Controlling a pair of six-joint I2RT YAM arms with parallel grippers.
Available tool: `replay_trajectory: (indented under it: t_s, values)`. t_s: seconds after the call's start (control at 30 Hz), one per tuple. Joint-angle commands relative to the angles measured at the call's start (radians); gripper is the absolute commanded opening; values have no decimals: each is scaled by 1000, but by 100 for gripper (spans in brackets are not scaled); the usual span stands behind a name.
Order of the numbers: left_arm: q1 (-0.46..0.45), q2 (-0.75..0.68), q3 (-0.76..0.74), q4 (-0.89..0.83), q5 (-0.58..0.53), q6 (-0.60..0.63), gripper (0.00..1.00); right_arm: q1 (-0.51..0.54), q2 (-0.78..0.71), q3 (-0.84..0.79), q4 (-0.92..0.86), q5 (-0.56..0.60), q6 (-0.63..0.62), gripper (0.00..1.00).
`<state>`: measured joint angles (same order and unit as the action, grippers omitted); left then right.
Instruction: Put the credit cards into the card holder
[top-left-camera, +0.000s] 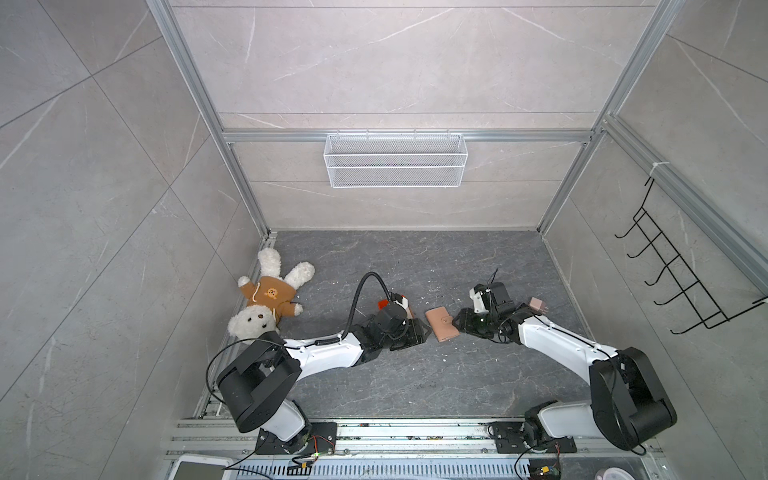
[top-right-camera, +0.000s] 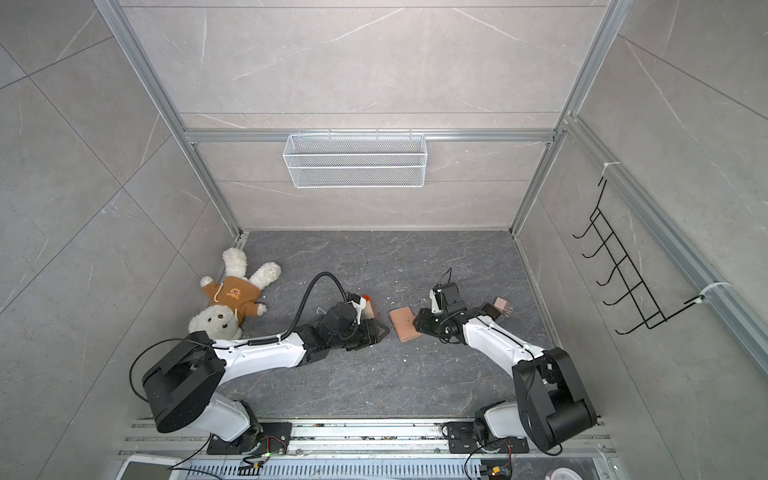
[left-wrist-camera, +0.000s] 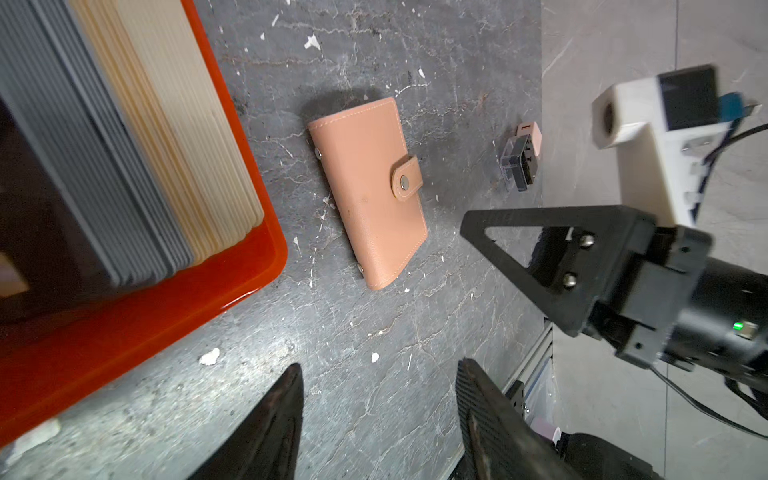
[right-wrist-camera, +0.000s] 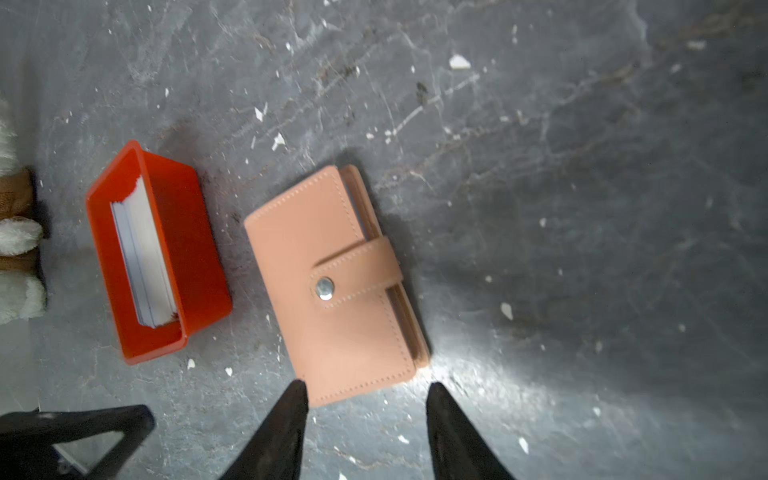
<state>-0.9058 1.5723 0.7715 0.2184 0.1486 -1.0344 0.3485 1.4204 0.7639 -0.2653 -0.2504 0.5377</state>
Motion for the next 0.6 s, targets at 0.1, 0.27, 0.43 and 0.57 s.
replay_trajectory:
  t_s: [0.1, 0.27, 0.43, 0.57]
  values:
    - [-9, 123, 96, 44, -7, -89, 60, 1, 124, 116, -14, 12, -64, 47]
    - [-10, 210, 152, 70, -4, -116, 57, 1, 209, 174, -10, 26, -70, 45]
    - [-10, 263, 175, 97, 3, -128, 56, 1, 266, 191, 15, 12, -74, 42]
    - [-10, 291, 174, 132, 9, -136, 55, 2, 279, 176, 26, 13, -78, 40]
